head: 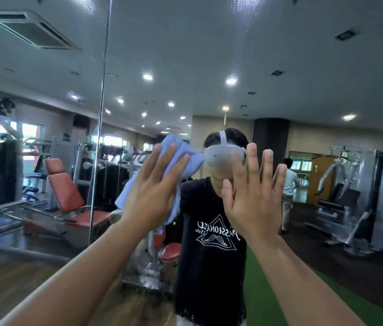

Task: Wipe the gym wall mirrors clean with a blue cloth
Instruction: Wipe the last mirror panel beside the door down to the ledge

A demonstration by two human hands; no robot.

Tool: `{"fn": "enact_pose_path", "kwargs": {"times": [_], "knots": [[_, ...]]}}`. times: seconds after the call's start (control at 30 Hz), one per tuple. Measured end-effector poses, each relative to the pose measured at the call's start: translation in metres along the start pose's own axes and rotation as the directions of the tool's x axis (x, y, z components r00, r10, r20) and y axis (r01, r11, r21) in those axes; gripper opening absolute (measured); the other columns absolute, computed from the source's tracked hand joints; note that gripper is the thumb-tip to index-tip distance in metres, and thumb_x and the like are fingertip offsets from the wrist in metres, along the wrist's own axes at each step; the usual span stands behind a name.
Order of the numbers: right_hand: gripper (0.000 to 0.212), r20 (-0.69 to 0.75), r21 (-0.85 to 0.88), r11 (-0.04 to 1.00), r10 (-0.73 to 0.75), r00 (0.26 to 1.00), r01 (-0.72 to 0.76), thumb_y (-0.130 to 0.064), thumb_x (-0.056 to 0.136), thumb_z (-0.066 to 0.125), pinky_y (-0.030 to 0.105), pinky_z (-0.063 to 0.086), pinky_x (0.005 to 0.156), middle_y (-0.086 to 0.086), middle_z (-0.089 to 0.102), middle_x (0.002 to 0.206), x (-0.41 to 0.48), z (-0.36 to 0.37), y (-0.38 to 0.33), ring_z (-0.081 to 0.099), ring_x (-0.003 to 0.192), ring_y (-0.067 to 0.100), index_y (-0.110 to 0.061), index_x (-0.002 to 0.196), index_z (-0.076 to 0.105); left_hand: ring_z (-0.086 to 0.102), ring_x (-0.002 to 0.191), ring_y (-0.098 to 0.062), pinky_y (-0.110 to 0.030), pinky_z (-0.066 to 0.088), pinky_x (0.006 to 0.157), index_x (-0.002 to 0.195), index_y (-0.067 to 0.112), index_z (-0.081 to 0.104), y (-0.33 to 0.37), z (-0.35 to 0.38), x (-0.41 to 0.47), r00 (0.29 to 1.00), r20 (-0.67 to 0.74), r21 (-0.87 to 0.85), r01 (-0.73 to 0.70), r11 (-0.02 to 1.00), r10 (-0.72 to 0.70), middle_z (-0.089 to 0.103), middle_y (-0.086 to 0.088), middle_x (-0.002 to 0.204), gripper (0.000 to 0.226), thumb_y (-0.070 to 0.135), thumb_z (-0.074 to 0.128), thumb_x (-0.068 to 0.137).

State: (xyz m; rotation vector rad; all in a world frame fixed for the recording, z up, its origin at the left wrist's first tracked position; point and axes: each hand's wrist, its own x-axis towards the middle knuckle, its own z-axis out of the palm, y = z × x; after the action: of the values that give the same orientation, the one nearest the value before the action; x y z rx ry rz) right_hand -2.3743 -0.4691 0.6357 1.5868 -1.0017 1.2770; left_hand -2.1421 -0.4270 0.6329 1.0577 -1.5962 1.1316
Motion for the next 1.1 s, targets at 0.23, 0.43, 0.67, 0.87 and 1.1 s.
{"fn": "enact_pose_path", "kwargs": {"times": [0.23,0.43,0.67,0.87,1.1], "knots": [[0.064,0.002,-0.017,1.0,0.008,1.0,-0.008,-0.04,0.104,0.032,0.066,0.014,0.122,0.014,0.014,0.171,0.0,0.002,-0.001,0.011,0.157,0.041,-0.018,0.164,0.022,0.001,0.155,-0.02,-0.06,0.023,0.117,0.158,0.026,0.022,-0.067,-0.035,-0.028,0.965,0.035,-0.006,0.258,0.966,-0.258,0.003,0.006,0.167,0.083,0.002,0.062,0.089],[0.064,0.007,-0.034,0.999,0.007,1.0,-0.006,-0.04,0.105,0.031,0.066,0.011,0.123,0.015,0.013,0.171,-0.001,0.002,-0.002,0.01,0.157,0.042,-0.017,0.164,0.019,0.011,0.154,-0.032,-0.05,0.017,0.124,0.157,0.026,0.029,-0.052,-0.035,0.036,0.838,-0.12,-0.094,0.524,0.846,-0.532,0.015,-0.006,0.167,0.054,0.014,0.042,0.106],[0.065,0.008,-0.022,1.0,0.007,1.0,-0.007,-0.039,0.104,0.035,0.066,0.013,0.123,0.014,0.013,0.171,-0.001,0.001,-0.001,0.01,0.157,0.041,-0.018,0.164,0.021,0.008,0.154,-0.038,-0.046,0.004,0.127,0.158,0.021,0.022,-0.018,-0.01,-0.021,0.998,0.057,0.039,-0.016,0.999,0.013,0.015,-0.012,0.167,0.076,0.015,0.055,0.09],[0.064,0.007,-0.019,1.0,0.017,1.0,-0.017,-0.04,0.104,0.032,0.066,0.014,0.122,0.015,0.014,0.171,0.001,0.0,-0.003,0.011,0.156,0.042,-0.017,0.164,0.023,-0.002,0.155,-0.016,-0.057,0.028,0.118,0.157,0.026,0.024,-0.069,-0.039,-0.044,0.986,0.041,-0.002,0.162,0.987,-0.161,0.0,0.01,0.168,0.076,0.011,0.057,0.089],[0.065,0.0,-0.048,0.999,0.014,1.0,-0.014,-0.04,0.105,0.031,0.067,0.017,0.121,0.014,0.013,0.171,0.0,0.001,-0.004,0.012,0.156,0.041,-0.018,0.164,0.018,0.022,0.148,-0.035,-0.055,0.026,0.12,0.154,0.023,0.033,-0.03,-0.031,0.079,0.898,-0.177,-0.066,0.398,0.915,-0.403,0.024,-0.011,0.162,0.065,0.004,0.045,0.094]]}}
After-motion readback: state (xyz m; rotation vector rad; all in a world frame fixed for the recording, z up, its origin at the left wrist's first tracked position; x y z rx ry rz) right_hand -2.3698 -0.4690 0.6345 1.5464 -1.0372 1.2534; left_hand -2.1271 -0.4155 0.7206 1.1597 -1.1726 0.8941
